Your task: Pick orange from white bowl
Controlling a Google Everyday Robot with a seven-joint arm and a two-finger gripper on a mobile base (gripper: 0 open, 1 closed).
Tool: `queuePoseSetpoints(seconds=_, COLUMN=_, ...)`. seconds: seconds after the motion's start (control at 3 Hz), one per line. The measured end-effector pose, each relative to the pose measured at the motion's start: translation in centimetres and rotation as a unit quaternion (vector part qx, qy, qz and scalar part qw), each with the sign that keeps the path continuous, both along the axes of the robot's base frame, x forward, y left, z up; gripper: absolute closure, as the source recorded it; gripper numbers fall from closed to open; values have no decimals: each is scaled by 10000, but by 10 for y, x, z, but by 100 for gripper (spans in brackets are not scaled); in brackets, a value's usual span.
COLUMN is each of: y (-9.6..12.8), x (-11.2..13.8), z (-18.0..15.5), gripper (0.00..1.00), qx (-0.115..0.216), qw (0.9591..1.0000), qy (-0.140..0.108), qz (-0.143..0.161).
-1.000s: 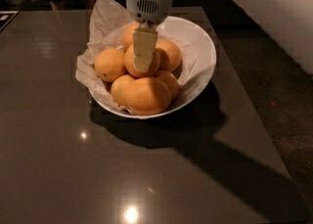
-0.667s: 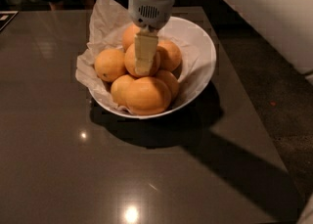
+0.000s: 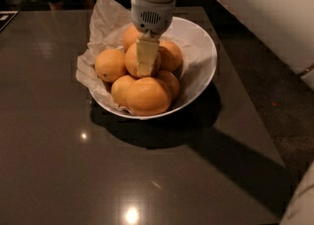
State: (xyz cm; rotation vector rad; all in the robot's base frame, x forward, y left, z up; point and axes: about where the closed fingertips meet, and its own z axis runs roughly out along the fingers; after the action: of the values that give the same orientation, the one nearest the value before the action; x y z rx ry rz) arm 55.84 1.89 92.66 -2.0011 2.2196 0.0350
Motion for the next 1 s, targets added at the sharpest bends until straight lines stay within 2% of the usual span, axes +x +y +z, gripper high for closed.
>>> queuePoseSetpoints(seconds=0.33, y=0, x=0, z=0, gripper=73, qx=1, qw=10000, qy=-1, qz=-1)
queuePoseSetpoints(seconds=0.67, y=2, x=-1, z=5, gripper=96, qx=201, qw=9997, qy=-151, qz=67)
queuePoseSetpoints(seconds=1.0, y=-4, x=-26, z=28, gripper=100, qx=722, qw=9957, qy=-506, qz=272)
